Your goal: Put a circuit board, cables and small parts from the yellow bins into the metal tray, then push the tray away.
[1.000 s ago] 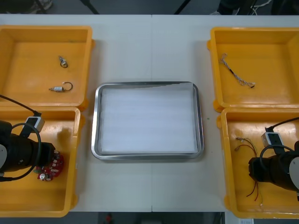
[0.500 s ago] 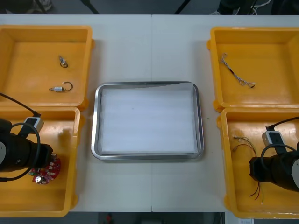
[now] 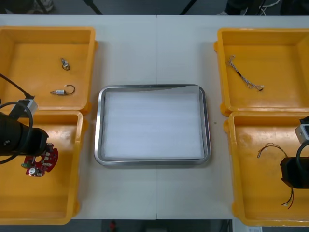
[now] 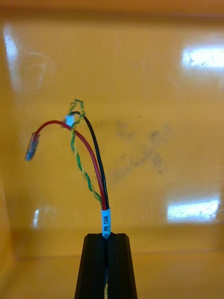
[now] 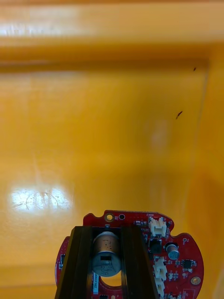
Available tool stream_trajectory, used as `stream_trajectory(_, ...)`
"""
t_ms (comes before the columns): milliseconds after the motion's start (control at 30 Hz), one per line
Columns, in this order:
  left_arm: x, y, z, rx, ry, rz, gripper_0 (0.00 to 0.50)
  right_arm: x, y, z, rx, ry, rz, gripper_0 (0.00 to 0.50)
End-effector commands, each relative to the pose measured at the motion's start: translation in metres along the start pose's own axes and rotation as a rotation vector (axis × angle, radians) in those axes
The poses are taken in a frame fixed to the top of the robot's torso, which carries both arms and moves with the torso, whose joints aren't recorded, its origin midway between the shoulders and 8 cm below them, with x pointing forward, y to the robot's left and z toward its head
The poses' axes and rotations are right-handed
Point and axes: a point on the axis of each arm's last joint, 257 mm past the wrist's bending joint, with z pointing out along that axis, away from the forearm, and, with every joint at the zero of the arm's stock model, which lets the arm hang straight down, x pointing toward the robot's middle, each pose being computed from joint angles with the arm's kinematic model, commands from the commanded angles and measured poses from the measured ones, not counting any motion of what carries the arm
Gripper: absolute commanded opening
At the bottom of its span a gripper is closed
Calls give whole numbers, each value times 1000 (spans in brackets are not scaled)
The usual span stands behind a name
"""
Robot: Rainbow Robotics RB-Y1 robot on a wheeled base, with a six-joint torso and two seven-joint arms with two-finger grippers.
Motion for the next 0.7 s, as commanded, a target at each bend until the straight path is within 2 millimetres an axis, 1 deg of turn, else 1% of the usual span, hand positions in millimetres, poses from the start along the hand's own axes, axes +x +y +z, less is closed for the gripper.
stream_trajectory(33, -34, -5, -40, -26, -71, -18, 0, -43, -8, -38, 32, -113, -91, 0)
stream_trajectory(100, -38, -14, -47, -17, -69, 3, 0, -61, -6, -49, 13, -160, -112, 0)
stream_trajectory(167, -39, -20, -51, -19, -67, 25, 0, -72, -3, -57, -1, -188, -131, 0)
stream_trajectory(200, -41, -27, -52, -14, -72, 31, 0, -80, -2, -63, -4, -207, -148, 0)
stream_trajectory(233, -42, -30, -53, -13, -75, 30, 0, -82, -2, -65, -6, -213, -154, 0)
stream_trajectory(300, -46, -45, -55, -3, -84, 40, 0, -91, -2, -73, -8, -231, -189, 0)
stream_trajectory(333, -47, -49, -54, -1, -83, 45, 0, -93, -1, -74, -10, -233, -200, 0)
stream_trajectory(400, -49, -65, -55, 9, -86, 63, 0, -99, 0, -81, -14, -245, -231, 0)
stream_trajectory(433, -50, -68, -55, 12, -85, 66, 0, -100, 0, -82, -15, -246, -237, 0)
stream_trajectory(500, -52, -87, -55, 33, -85, 74, 0, -104, 2, -88, -18, -254, -263, 0)
stream_trajectory(533, -52, -91, -55, 36, -83, 75, 0, -105, 2, -88, -19, -254, -267, 0)
stream_trajectory(567, -53, -101, -56, 45, -86, 81, 0, -107, 2, -91, -16, -257, -281, 0)
stream_trajectory(600, -54, -104, -56, 49, -87, 80, 0, -107, 2, -91, -17, -256, -287, 0)
stream_trajectory(633, -54, -113, -55, 55, -84, 81, 0, -106, 2, -92, -16, -251, -297, 0)
stream_trajectory(667, -54, -117, -55, 60, -85, 83, 0, -107, 2, -93, -16, -249, -302, 0)
stream_trajectory(700, -53, -128, -54, 67, -82, 95, 0, -106, 2, -94, -18, -241, -323, 0)
